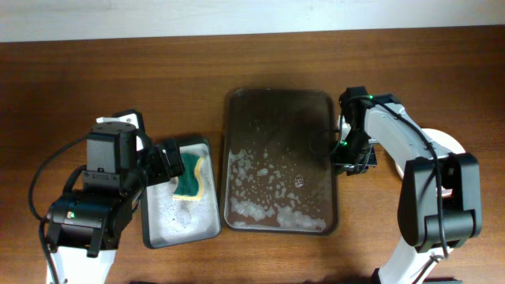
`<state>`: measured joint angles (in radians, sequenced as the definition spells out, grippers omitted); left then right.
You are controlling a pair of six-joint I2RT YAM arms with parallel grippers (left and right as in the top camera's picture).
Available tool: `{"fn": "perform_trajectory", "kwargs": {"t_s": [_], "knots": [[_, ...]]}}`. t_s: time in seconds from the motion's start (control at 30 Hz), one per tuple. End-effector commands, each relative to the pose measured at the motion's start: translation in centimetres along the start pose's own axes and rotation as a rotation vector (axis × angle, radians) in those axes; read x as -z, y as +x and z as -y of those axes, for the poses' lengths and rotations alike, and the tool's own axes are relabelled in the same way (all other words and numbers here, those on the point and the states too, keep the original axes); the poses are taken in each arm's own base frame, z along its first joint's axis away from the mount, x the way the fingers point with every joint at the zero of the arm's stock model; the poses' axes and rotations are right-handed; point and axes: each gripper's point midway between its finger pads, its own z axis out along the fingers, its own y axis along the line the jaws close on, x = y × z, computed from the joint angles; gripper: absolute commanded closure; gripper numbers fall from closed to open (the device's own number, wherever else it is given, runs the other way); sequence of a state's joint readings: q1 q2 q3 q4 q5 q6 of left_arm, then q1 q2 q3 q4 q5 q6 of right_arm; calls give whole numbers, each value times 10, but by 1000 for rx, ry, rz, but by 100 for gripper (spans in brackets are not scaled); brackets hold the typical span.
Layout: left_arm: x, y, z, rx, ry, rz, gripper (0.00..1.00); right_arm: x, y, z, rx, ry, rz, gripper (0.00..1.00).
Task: Clean dirty plates on tray and stack at the side
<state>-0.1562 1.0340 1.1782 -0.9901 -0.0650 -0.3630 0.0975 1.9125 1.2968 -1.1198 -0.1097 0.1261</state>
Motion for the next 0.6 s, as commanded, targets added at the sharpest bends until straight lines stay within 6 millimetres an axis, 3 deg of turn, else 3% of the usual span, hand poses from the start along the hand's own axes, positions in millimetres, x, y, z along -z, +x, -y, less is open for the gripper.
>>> {"fn": "perform_trajectory", "kwargs": {"t_s": [0.0, 0.13, 0.2, 0.27, 0.33, 0.57], "knots": [[5, -6, -2, 4, -9, 25, 0, -12, 6, -14, 41, -88, -19, 71], [5, -6, -2, 4, -9, 25, 1, -34, 11, -10, 33, -89, -11, 76], [5, -6, -2, 4, -9, 25, 1, -36, 11, -4, 32, -58, -9, 90], [5, -6, -2, 4, -8, 25, 0, -36, 10, 7, 32, 12, -2, 96], [5, -6, -2, 4, -9, 25, 1, -35, 7, 21, 32, 92, 11, 96], [5, -6, -2, 4, -9, 25, 1, -32, -11, 37, 33, 190, 88, 96]]}}
